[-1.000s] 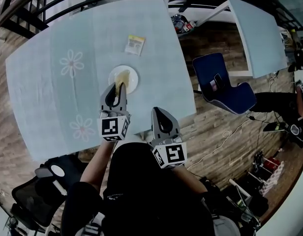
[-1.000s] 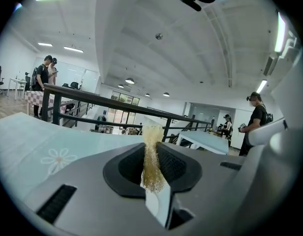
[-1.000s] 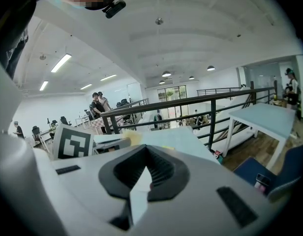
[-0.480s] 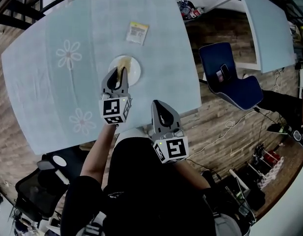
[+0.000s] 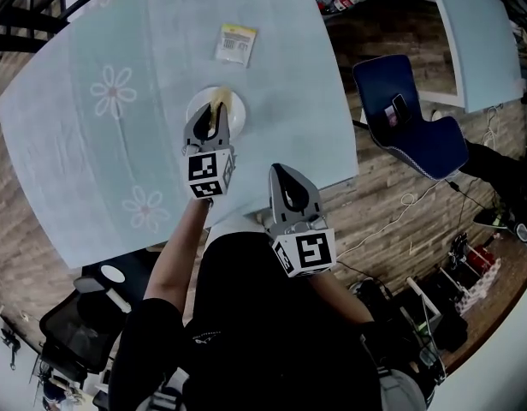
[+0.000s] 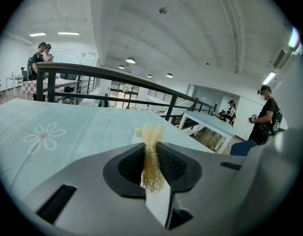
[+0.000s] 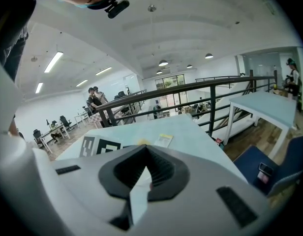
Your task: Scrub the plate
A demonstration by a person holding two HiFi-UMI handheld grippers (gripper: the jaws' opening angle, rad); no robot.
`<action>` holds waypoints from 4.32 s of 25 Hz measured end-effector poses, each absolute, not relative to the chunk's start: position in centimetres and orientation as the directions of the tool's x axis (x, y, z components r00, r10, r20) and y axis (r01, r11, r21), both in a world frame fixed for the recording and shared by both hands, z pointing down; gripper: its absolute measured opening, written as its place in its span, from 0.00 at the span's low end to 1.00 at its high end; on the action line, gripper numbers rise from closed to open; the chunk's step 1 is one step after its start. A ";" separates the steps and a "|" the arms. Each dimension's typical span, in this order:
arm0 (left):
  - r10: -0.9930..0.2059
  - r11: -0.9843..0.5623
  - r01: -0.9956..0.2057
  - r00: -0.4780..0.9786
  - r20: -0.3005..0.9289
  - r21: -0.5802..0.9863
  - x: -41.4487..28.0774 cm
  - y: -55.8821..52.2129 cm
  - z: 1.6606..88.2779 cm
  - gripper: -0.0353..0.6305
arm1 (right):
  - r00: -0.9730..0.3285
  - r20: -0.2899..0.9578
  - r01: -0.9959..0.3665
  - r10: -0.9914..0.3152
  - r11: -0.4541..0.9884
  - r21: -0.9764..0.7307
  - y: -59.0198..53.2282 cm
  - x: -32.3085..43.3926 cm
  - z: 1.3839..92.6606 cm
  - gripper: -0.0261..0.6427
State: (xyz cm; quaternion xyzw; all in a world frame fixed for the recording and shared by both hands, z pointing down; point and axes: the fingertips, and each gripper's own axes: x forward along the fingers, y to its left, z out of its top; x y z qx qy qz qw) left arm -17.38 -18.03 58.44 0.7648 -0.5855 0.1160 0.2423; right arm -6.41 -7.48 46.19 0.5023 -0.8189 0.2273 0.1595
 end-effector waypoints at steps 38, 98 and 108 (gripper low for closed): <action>-0.746 -0.128 -0.986 0.165 0.645 0.105 -19.4 -20.8 65.5 0.16 | -0.435 0.535 -0.900 -0.724 0.372 -0.228 -7.4 -6.7 48.3 0.05; -0.705 -0.137 -0.957 0.275 0.654 0.254 -14.9 -16.3 64.4 0.16 | -0.410 0.513 -0.912 -0.754 0.350 -0.215 -5.3 -6.1 48.0 0.05; -0.675 -0.140 -0.974 0.227 0.702 0.181 -14.7 -16.5 65.6 0.16 | -0.385 0.520 -0.923 -0.762 0.315 -0.221 -5.3 -4.7 48.4 0.05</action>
